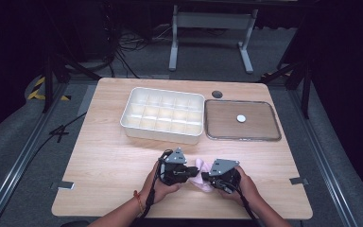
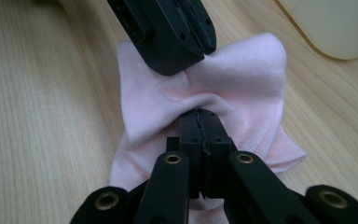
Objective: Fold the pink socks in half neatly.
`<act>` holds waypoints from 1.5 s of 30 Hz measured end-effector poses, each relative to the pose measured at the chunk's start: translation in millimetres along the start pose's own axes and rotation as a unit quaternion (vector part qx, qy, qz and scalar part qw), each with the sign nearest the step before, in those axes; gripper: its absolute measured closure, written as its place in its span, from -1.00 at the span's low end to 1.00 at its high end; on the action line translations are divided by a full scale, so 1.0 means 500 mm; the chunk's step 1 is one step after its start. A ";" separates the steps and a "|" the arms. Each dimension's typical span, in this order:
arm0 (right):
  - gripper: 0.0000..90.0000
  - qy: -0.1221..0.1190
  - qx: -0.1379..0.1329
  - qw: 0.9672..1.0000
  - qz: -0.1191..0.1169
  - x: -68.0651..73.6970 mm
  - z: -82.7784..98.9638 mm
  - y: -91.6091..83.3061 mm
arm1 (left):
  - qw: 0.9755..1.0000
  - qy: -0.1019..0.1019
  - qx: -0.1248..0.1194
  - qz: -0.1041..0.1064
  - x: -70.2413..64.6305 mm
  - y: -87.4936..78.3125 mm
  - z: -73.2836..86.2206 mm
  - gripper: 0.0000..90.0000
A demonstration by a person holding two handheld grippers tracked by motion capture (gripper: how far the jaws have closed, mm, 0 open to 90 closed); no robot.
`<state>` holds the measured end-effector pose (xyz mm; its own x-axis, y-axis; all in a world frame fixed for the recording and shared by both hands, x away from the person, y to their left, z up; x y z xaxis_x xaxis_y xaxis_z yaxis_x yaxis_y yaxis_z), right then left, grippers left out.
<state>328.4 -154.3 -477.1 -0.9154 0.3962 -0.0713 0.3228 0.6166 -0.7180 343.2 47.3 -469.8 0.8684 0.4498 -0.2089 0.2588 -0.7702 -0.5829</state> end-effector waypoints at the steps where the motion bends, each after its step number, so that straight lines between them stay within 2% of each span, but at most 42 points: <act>1: 0.94 -0.004 0.006 1.000 0.000 0.001 -0.005 0.000 | 1.000 0.004 0.012 -0.006 0.002 -0.001 0.001 0.86; 2: 0.94 -0.004 0.006 1.000 0.000 0.001 -0.005 0.000 | 1.000 0.004 0.012 -0.006 0.002 -0.001 0.001 0.86; 3: 0.82 -0.004 0.008 1.000 0.002 0.000 -0.006 -0.003 | 1.000 0.004 0.014 -0.009 0.004 -0.003 0.002 0.86; 4: 0.84 0.012 -0.013 1.000 -0.004 -0.008 -0.010 -0.020 | 1.000 0.006 0.013 -0.009 0.009 -0.007 0.003 0.86; 5: 0.85 0.017 -0.024 1.000 -0.003 -0.012 -0.010 -0.025 | 1.000 0.010 0.013 -0.012 0.012 -0.008 0.003 0.86; 6: 0.85 0.017 -0.024 1.000 -0.003 -0.012 -0.010 -0.025 | 1.000 0.010 0.013 -0.012 0.012 -0.008 0.003 0.86; 8: 0.82 0.040 -0.052 0.998 0.016 -0.021 -0.014 -0.036 | 0.999 0.016 0.021 -0.019 0.012 -0.007 0.004 0.86; 10: 0.81 0.039 -0.052 0.998 0.020 -0.022 -0.015 -0.034 | 0.999 0.016 0.022 -0.021 0.010 -0.006 0.004 0.86; 11: 0.75 0.037 -0.044 0.998 0.018 -0.022 -0.017 -0.022 | 0.999 0.025 0.022 -0.026 0.008 -0.005 0.003 0.87; 14: 0.76 0.035 -0.032 0.999 0.014 -0.020 -0.020 -0.008 | 0.998 0.038 0.024 -0.034 0.005 -0.006 0.002 0.87; 17: 0.83 0.032 -0.019 0.999 0.008 -0.017 -0.020 -0.002 | 0.998 0.037 0.025 -0.039 0.003 -0.006 0.003 0.87; 18: 0.87 0.032 0.001 0.999 -0.002 -0.015 -0.015 0.003 | 0.998 0.035 0.024 -0.043 0.002 -0.006 0.004 0.87; 20: 0.87 0.032 0.006 0.999 -0.006 -0.013 -0.014 0.004 | 0.998 0.037 0.025 -0.044 0.003 -0.007 0.003 0.88; 21: 0.88 0.024 0.014 1.000 -0.012 -0.010 -0.013 0.001 | 0.998 0.036 0.024 -0.044 0.004 -0.007 0.003 0.88; 25: 0.89 -0.001 0.015 1.000 0.003 0.000 -0.011 0.002 | 0.999 0.034 0.014 -0.040 0.002 -0.007 -0.001 0.88; 27: 0.89 -0.004 0.014 1.000 0.010 0.006 -0.012 0.004 | 0.999 0.032 0.007 -0.036 -0.003 -0.006 -0.005 0.89; 31: 0.86 -0.015 0.005 1.000 0.016 0.014 -0.014 0.009 | 0.998 0.045 0.004 -0.033 -0.007 -0.007 -0.009 0.89; 32: 0.84 -0.019 0.003 1.000 0.021 0.015 -0.015 0.011 | 0.998 0.047 0.007 -0.035 -0.004 -0.009 -0.008 0.89; 34: 0.61 -0.024 0.001 0.999 0.026 0.014 -0.016 0.009 | 0.998 0.043 0.006 -0.037 0.000 -0.013 -0.007 0.89; 35: 0.58 -0.012 -0.005 1.000 0.026 0.010 -0.017 0.002 | 0.998 0.041 0.002 -0.038 0.003 -0.014 -0.007 0.89; 36: 0.58 -0.012 -0.005 1.000 0.026 0.010 -0.017 0.002 | 0.998 0.041 0.002 -0.038 0.003 -0.014 -0.007 0.89; 38: 0.68 -0.001 -0.023 0.999 0.023 0.005 -0.015 -0.017 | 0.998 0.037 0.000 -0.042 0.007 -0.021 -0.007 0.89; 40: 0.81 0.013 -0.018 1.000 0.010 0.007 -0.007 -0.028 | 0.999 0.037 0.000 -0.039 0.008 -0.021 -0.006 0.89; 41: 0.86 0.012 -0.009 1.000 0.004 0.011 -0.004 -0.026 | 0.999 0.040 0.000 -0.036 0.007 -0.021 -0.006 0.89; 43: 0.94 -0.003 0.012 1.000 0.007 0.020 -0.003 -0.017 | 0.999 0.043 -0.005 -0.031 0.003 -0.020 -0.008 0.89; 45: 0.97 -0.006 0.012 1.000 0.010 0.026 -0.003 -0.008 | 0.999 0.047 -0.012 -0.020 -0.003 -0.021 -0.010 0.89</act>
Point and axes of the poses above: each handheld gripper's, and its own axes: y roughly forward along the jaws, z roughly out of its underside, x roughly to its left, the point moved 1 cm from there along y, roughly forward along the jaws, and after that the axes turned 3 degrees about -z, right-handed, at the moved point
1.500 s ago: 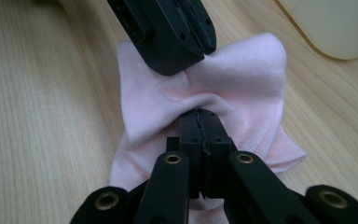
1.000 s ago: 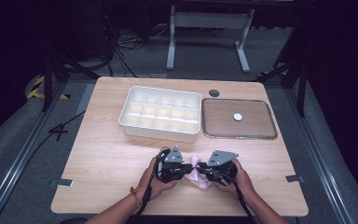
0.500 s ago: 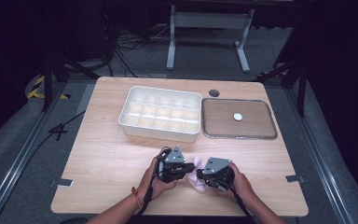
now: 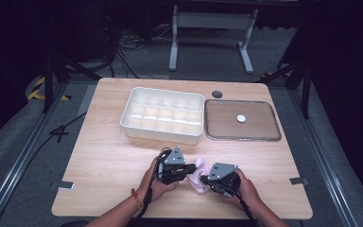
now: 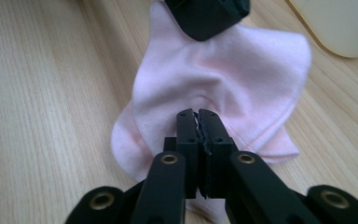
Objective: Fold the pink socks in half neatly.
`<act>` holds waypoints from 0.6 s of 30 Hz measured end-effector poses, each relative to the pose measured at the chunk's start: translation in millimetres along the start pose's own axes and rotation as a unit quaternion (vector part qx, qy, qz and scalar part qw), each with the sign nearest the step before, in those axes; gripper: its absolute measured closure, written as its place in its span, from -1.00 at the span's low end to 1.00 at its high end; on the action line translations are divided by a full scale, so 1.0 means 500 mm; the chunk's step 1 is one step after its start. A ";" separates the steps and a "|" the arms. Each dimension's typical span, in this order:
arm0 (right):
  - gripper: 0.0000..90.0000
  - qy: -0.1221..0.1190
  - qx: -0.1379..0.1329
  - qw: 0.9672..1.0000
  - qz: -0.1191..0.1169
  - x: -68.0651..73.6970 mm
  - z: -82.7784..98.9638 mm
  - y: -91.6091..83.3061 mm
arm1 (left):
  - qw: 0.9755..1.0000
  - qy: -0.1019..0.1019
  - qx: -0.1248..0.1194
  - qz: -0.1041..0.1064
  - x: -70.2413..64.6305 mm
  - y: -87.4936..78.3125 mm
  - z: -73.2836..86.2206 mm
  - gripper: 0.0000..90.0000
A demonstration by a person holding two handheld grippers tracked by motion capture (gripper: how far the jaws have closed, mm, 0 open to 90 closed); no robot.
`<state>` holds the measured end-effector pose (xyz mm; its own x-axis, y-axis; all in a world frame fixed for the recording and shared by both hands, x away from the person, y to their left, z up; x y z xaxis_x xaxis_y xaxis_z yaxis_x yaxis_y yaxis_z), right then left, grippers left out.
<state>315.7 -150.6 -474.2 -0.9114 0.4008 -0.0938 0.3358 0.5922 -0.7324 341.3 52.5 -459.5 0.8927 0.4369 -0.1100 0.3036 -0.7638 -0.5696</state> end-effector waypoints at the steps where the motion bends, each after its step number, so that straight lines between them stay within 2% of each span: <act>1: 0.98 0.002 0.001 1.000 -0.001 0.002 -0.002 0.001 | 1.000 0.003 -0.002 0.004 -0.002 -0.001 -0.001 0.89; 3: 0.98 -0.009 0.001 1.000 0.011 0.004 -0.004 0.005 | 1.000 0.010 -0.008 0.020 -0.005 -0.001 -0.002 0.89; 4: 0.98 -0.010 0.000 1.000 0.015 0.006 -0.004 0.007 | 1.000 0.013 0.001 0.024 -0.007 -0.002 -0.003 0.89; 5: 0.98 -0.012 -0.002 1.000 0.019 0.007 -0.005 0.009 | 1.000 0.017 -0.003 0.027 -0.009 0.002 -0.003 0.89; 8: 0.98 -0.010 -0.012 0.999 0.029 0.007 -0.007 0.016 | 0.999 0.029 0.014 0.028 -0.013 0.004 -0.001 0.89; 10: 0.87 -0.009 -0.019 0.999 0.029 0.003 -0.006 0.016 | 0.999 0.042 0.018 0.026 -0.014 0.004 -0.002 0.89; 12: 0.74 0.004 -0.030 0.999 0.015 -0.005 -0.001 0.006 | 0.998 0.046 0.019 0.027 -0.012 0.003 -0.002 0.89; 15: 0.75 0.013 -0.034 0.999 0.016 -0.012 0.008 -0.016 | 0.998 0.045 0.022 0.028 -0.011 0.002 -0.002 0.89; 18: 0.82 0.025 -0.017 0.999 0.012 -0.018 0.021 -0.021 | 0.998 0.046 0.019 0.031 -0.012 0.004 -0.002 0.89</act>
Point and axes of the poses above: each handheld gripper's, and its own axes: y roughly forward along the jaws, z roughly out of its underside, x roughly to its left, the point moved 1 cm from there along y, roughly forward along the jaws, and after that the axes turned 3 degrees about -z, right-handed, at the moved point
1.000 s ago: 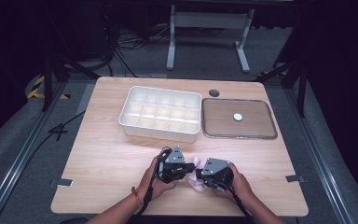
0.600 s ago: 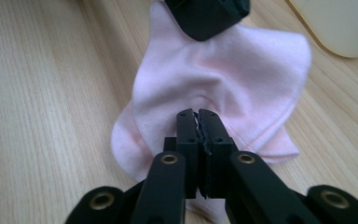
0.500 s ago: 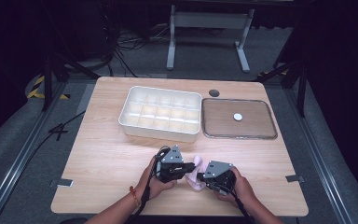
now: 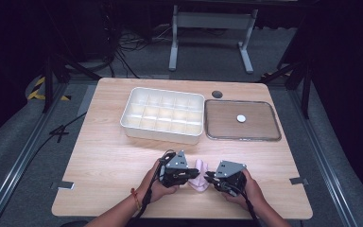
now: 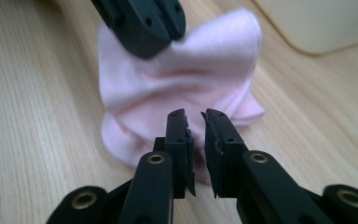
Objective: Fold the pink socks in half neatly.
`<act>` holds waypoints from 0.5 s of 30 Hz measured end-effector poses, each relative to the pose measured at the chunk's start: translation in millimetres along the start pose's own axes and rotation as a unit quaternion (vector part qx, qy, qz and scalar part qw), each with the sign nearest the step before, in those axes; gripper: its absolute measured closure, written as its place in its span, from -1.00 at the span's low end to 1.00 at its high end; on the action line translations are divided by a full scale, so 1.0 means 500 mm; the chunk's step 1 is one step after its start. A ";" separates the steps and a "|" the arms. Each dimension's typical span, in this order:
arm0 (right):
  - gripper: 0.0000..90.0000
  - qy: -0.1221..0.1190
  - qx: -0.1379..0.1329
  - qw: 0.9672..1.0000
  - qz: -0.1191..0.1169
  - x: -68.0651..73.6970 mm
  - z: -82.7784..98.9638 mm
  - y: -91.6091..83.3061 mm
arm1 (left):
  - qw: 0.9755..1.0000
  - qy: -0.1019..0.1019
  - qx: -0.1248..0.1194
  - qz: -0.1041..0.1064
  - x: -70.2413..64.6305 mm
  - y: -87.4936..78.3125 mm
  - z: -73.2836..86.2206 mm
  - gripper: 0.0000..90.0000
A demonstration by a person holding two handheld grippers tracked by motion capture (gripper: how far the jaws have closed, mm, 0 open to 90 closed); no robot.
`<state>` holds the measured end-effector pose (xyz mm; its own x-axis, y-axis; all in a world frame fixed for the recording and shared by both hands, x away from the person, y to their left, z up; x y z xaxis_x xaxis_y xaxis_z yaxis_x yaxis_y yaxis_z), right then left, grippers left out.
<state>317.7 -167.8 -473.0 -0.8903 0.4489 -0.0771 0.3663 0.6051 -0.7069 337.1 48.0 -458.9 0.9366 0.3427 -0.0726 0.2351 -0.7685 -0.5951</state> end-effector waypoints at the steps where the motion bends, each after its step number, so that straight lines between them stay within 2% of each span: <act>1: 0.82 0.000 0.000 1.000 0.000 0.000 0.000 0.000 | 1.000 0.000 0.000 0.000 0.000 0.000 0.000 0.89; 5: 0.87 -0.005 0.003 1.000 -0.002 0.006 -0.001 0.013 | 1.000 0.005 0.002 0.009 -0.008 0.008 -0.002 0.89; 8: 0.87 -0.003 0.004 1.000 0.000 0.008 -0.002 0.015 | 0.999 0.028 0.021 0.013 -0.020 0.022 -0.001 0.89; 11: 0.88 -0.001 -0.001 1.000 -0.004 0.005 0.000 0.015 | 0.998 0.055 0.041 0.003 -0.031 0.031 0.001 0.89; 15: 0.85 0.003 -0.005 1.000 -0.011 -0.003 0.002 0.012 | 0.997 0.057 0.050 -0.007 -0.035 0.036 0.001 0.88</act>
Point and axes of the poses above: each handheld gripper's, and its own axes: y roughly forward along the jaws, z roughly out of its underside, x roughly to its left, the point moved 1 cm from there along y, roughly forward along the jaws, and after that the axes turned 3 degrees about -z, right-handed, at the moved point
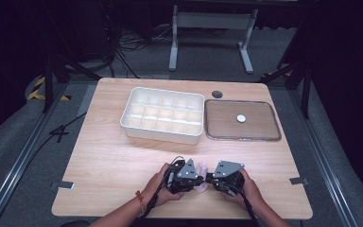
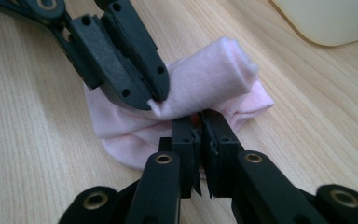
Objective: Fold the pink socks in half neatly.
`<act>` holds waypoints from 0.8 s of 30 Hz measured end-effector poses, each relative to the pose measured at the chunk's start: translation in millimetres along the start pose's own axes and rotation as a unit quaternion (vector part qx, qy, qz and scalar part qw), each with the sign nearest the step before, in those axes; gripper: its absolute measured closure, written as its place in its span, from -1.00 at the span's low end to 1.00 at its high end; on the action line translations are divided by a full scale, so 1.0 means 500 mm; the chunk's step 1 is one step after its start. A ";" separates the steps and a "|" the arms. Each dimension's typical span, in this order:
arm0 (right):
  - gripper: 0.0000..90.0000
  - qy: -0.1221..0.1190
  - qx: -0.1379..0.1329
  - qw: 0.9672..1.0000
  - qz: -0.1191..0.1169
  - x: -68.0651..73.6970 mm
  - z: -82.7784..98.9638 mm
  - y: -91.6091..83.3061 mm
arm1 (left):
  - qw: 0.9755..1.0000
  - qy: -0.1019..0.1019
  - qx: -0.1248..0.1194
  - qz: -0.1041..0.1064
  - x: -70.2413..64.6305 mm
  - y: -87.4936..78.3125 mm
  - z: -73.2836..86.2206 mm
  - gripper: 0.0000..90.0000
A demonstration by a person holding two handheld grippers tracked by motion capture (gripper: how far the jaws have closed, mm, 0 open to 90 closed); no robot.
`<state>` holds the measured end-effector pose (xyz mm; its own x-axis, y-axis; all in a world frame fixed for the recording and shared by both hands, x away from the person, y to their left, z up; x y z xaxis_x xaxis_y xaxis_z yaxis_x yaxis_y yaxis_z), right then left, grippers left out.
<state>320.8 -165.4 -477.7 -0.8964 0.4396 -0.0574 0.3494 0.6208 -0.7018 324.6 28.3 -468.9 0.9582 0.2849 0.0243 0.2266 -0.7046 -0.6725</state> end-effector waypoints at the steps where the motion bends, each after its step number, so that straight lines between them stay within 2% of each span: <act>1: 0.85 0.000 -0.003 1.000 -0.001 -0.004 0.001 -0.003 | 1.000 0.000 0.001 -0.001 0.000 0.001 0.000 0.88; 4: 0.86 0.009 -0.014 1.000 -0.002 -0.019 0.004 -0.017 | 1.000 -0.004 0.000 -0.002 0.001 0.003 0.001 0.88; 7: 0.85 0.027 -0.046 0.999 0.011 -0.034 0.000 -0.042 | 1.000 -0.009 0.001 -0.001 0.001 0.004 0.001 0.87; 8: 0.85 0.027 -0.060 0.998 0.016 -0.035 -0.006 -0.050 | 1.000 -0.010 0.000 -0.001 0.001 0.005 0.001 0.87; 9: 0.85 0.027 -0.060 0.998 0.016 -0.035 -0.006 -0.050 | 1.000 -0.010 0.000 -0.001 0.001 0.005 0.001 0.87; 12: 0.83 0.019 -0.101 0.995 0.014 -0.027 -0.030 -0.066 | 1.000 -0.013 -0.001 -0.003 0.001 0.007 0.001 0.86; 13: 0.82 0.019 -0.105 0.994 0.011 -0.024 -0.034 -0.066 | 1.000 -0.011 0.000 -0.005 0.002 0.007 0.001 0.86; 17: 0.77 0.009 -0.110 0.994 0.008 -0.016 -0.048 -0.050 | 1.000 -0.013 -0.003 -0.003 0.002 0.010 0.002 0.85; 20: 0.76 0.013 -0.110 0.994 0.006 -0.019 -0.049 -0.042 | 1.000 -0.016 -0.003 0.001 0.002 0.010 0.004 0.85; 22: 0.76 0.020 -0.095 0.995 0.008 -0.025 -0.043 -0.024 | 1.000 -0.021 -0.003 0.002 0.002 0.011 0.005 0.85; 24: 0.77 0.014 -0.073 0.997 0.011 -0.027 -0.036 -0.010 | 1.000 -0.020 -0.003 0.003 0.001 0.011 0.005 0.84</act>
<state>336.1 -163.0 -460.7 -0.8806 0.4712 -0.0505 0.4071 0.6976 -0.5895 325.8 25.8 -474.5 0.9517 0.3068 -0.0094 0.2222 -0.7098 -0.6684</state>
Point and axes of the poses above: each handheld gripper's, and its own axes: y roughly forward along the jaws, z roughly out of its underside, x roughly to its left, the point moved 1 cm from there along y, roughly forward along the jaws, and after that the axes turned 3 degrees about -z, right-handed, at the moved point
